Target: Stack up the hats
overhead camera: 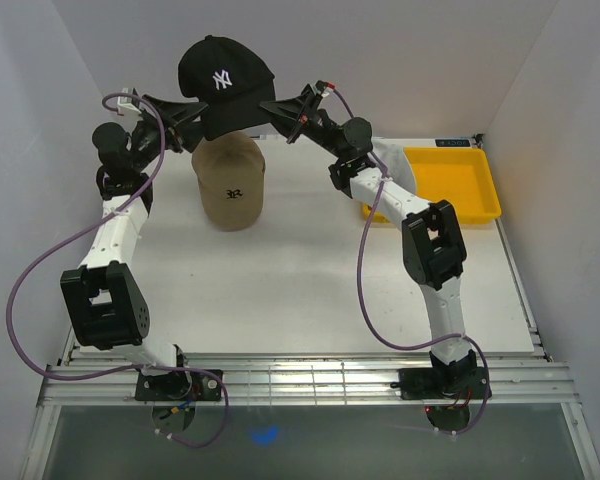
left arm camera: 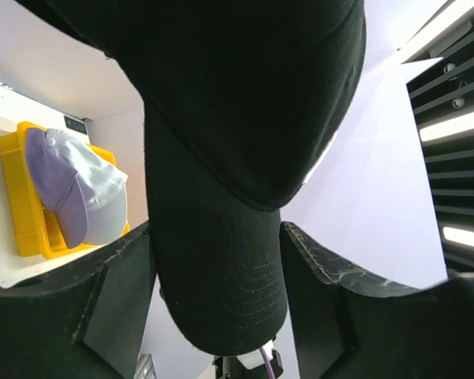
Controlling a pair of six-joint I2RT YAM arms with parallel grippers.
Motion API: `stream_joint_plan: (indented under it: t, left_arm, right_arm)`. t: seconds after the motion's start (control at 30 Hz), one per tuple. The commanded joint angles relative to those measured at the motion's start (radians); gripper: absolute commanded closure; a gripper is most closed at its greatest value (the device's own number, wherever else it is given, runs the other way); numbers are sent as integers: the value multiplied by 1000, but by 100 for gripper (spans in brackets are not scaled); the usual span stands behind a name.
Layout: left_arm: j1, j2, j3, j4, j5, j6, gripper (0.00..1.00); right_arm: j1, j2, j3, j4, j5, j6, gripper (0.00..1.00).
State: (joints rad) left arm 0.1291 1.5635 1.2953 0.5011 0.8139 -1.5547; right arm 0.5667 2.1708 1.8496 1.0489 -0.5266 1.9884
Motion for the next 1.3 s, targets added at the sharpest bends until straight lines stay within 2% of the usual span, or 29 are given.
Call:
stream_joint_plan:
  t: [0.0, 0.13, 0.47, 0.67, 0.83, 1.03, 1.27]
  left_arm:
    - [1, -22, 19, 33, 16, -4, 32]
    - [1, -28, 12, 33, 22, -1, 47]
    - [1, -25, 7, 33, 28, 5, 70]
    - [6, -26, -1, 17, 33, 21, 78]
    - [15, -17, -1, -30, 36, 42, 88]
    - [21, 27, 25, -79, 37, 67, 97]
    - [21, 76, 42, -114, 45, 99, 100]
  right_arm:
    - [1, 17, 0, 56, -16, 67, 92]
    - [-4, 21, -4, 19, -30, 44, 92]
    - [-11, 60, 45, -85, -84, -3, 92]
    - [-14, 73, 48, -127, -110, -31, 92]
    - [-14, 112, 135, -265, -148, -111, 92]
    - [-18, 172, 197, -312, -173, -123, 92]
    - [-18, 233, 243, -331, -190, -131, 92]
